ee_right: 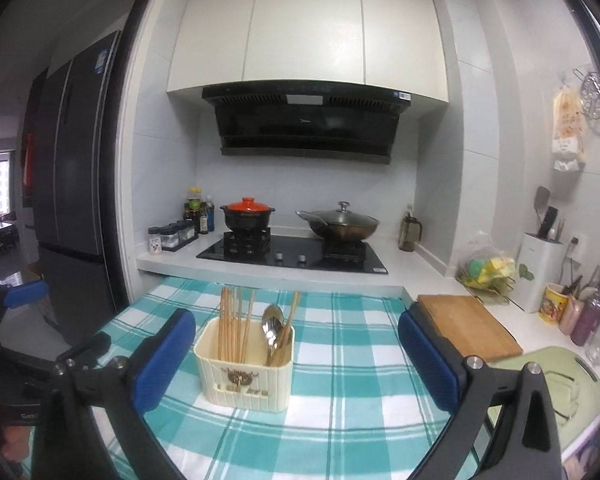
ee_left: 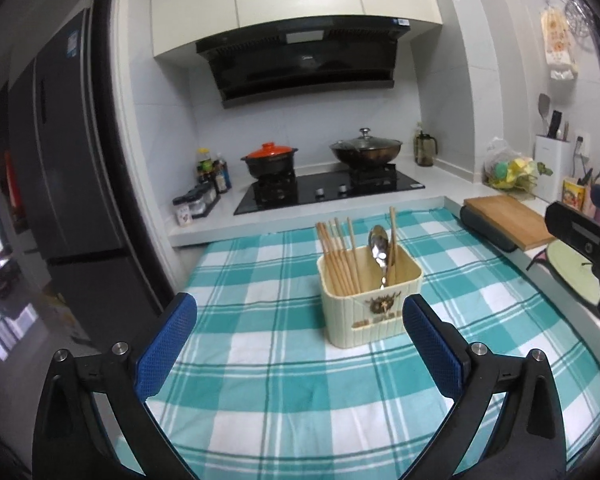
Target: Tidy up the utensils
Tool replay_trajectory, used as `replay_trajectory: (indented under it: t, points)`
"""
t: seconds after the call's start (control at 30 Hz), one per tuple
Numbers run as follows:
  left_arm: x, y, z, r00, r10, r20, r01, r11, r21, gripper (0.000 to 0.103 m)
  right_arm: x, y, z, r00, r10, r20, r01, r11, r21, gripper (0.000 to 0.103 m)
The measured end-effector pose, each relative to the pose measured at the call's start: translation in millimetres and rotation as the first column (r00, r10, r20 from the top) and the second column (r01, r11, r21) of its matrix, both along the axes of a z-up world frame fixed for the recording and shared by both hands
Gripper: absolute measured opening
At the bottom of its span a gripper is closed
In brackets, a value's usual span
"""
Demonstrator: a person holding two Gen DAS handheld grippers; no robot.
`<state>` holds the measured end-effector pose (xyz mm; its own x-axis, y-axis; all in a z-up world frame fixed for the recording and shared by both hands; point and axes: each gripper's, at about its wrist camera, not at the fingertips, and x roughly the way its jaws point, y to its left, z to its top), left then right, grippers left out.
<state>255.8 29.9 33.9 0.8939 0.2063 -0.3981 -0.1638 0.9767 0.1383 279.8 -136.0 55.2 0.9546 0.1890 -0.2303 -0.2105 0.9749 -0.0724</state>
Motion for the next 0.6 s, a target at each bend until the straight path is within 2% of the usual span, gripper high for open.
replay_trajectory:
  t: [0.07, 0.2, 0.33, 0.6]
  points:
    - [-16, -1, -4, 0.999, 0.029, 0.028, -0.029, 1.0, 0.006, 0.103, -13, -7, -8, 0.999, 0.025, -0.037, -0.023, 0.999, 0.033, 0.103]
    - [-35, -4, -13, 1.0, 0.016, 0.002, -0.016, 1.0, 0.007, 0.103, -29, -24, -22, 0.984, 0.11, -0.14, -0.094, 0.988, 0.119, 0.103]
    - [-48, -9, -19, 0.999, 0.006, -0.033, -0.006, 1.0, 0.002, 0.103, -49, -19, -35, 0.977, 0.093, -0.192, -0.076, 0.993, 0.095, 0.103]
    - [-62, -3, -19, 0.998, -0.036, -0.055, 0.031, 0.996, -0.081, 0.103, -73, -19, -45, 0.974, 0.064, -0.218, -0.044, 0.995, 0.095, 0.103]
